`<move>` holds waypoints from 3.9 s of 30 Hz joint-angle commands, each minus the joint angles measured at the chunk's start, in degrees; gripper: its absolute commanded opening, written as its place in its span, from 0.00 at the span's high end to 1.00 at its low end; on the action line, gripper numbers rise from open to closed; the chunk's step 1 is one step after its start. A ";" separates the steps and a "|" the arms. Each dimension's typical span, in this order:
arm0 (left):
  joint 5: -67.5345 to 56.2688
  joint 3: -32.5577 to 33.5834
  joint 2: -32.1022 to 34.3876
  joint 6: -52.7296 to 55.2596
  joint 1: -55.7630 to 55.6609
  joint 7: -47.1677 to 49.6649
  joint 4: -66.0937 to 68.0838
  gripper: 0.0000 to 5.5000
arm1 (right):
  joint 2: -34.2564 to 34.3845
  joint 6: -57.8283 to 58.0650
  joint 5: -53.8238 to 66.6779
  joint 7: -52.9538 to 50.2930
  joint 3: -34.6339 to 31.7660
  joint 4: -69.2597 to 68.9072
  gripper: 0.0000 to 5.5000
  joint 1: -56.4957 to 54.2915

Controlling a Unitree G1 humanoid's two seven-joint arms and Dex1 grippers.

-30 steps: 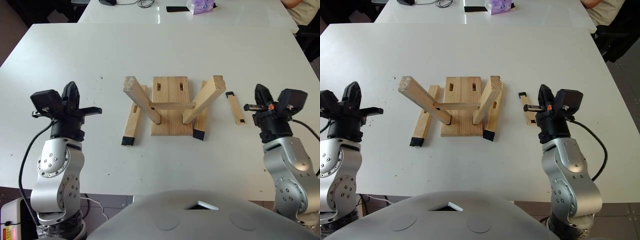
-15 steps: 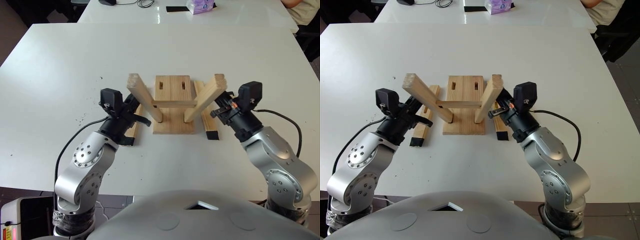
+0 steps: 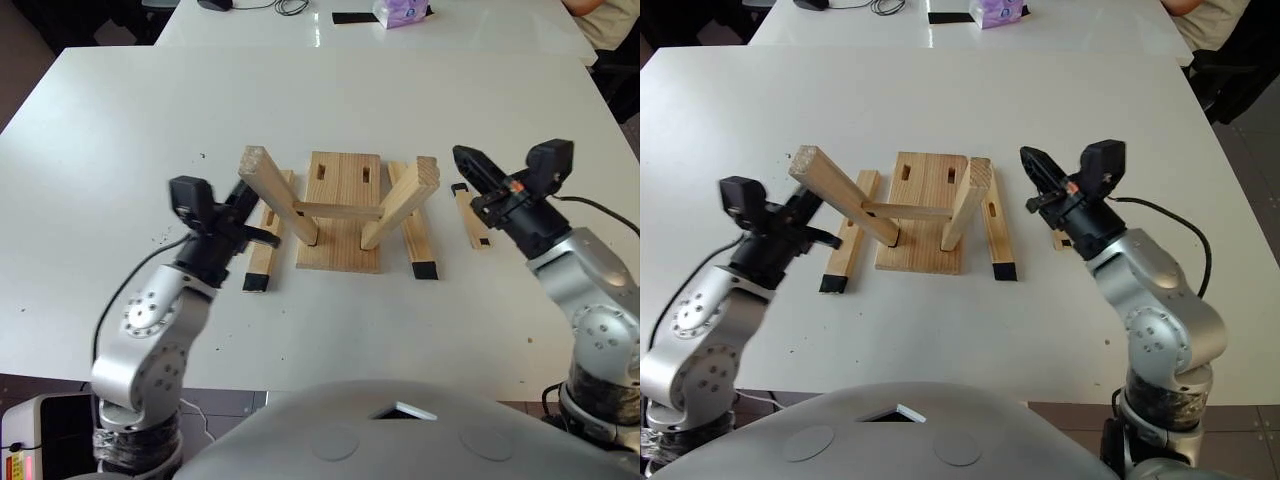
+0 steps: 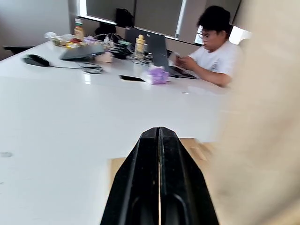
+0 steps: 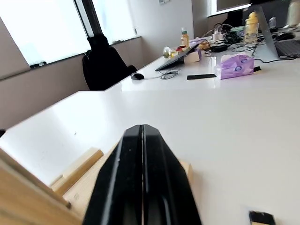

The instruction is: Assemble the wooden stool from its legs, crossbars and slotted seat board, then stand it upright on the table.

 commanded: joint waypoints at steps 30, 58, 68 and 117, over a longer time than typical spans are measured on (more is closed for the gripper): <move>-34.63 -11.61 16.70 8.22 -25.15 8.04 1.90 1.00 | -12.56 -1.10 12.18 9.92 23.40 1.62 1.00 -17.56; -14.51 -2.36 20.99 -4.83 3.25 -25.26 22.30 1.00 | -16.09 -20.66 -12.99 18.82 23.69 31.38 1.00 -19.29; -7.89 -13.11 15.19 -4.18 5.94 -32.99 14.28 1.00 | -11.71 -24.15 -22.36 41.26 35.00 38.37 1.00 -19.25; 10.04 -5.69 12.99 -5.34 -7.80 -33.48 29.27 1.00 | -6.83 -34.61 -41.22 38.32 33.03 56.20 1.00 -25.72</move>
